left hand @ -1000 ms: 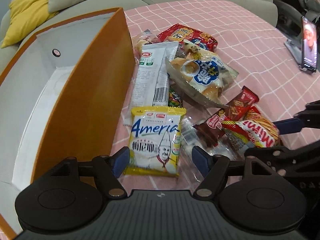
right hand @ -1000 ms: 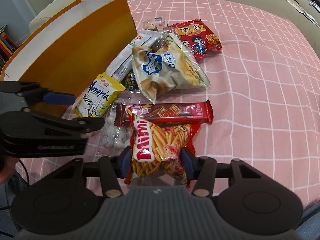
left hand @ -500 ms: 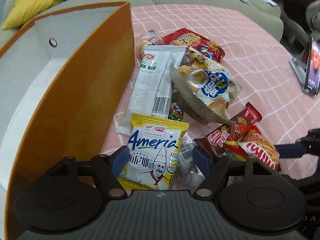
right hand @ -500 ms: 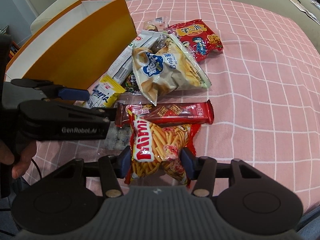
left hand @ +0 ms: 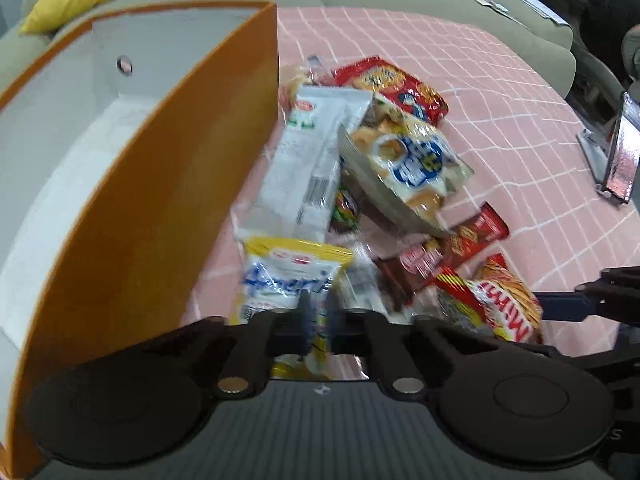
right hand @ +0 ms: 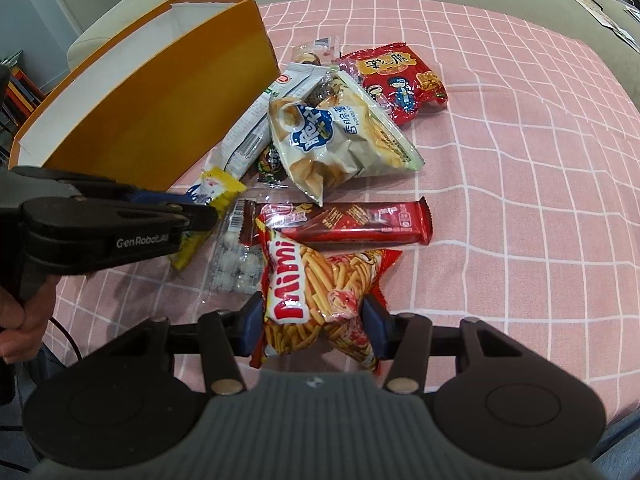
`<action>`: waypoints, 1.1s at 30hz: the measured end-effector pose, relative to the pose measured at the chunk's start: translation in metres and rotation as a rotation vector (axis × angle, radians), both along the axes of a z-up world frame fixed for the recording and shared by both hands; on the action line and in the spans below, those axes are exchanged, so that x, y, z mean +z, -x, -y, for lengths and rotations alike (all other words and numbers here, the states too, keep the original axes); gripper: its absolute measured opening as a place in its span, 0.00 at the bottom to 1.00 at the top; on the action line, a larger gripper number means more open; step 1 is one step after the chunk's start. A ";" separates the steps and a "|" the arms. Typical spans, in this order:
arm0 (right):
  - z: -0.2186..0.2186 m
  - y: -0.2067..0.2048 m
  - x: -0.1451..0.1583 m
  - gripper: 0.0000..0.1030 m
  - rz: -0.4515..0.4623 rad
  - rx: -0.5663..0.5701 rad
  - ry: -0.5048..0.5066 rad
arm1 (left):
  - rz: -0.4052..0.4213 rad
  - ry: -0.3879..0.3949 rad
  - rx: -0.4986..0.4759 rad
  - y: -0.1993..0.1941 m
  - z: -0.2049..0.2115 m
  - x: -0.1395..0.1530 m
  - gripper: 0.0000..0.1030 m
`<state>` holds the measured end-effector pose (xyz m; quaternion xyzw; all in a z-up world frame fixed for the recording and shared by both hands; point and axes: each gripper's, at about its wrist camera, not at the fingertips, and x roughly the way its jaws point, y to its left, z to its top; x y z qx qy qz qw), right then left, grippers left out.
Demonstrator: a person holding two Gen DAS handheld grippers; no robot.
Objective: Organize snacks
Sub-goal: 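Close the left gripper on the yellow Ameria packet and lift it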
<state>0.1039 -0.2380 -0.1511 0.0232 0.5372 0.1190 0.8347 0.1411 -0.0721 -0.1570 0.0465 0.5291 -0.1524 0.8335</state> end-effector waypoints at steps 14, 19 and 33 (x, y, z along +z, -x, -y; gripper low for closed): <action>0.002 0.002 0.007 0.48 0.084 0.061 0.071 | 0.118 -0.151 -0.079 0.026 0.002 0.013 0.70; 0.011 -0.010 0.001 0.48 0.071 0.058 0.081 | 0.119 -0.181 -0.086 0.019 0.003 0.004 0.80; 0.007 -0.009 -0.005 0.49 0.069 0.059 0.057 | 0.028 -0.053 -0.009 0.001 -0.009 -0.020 0.62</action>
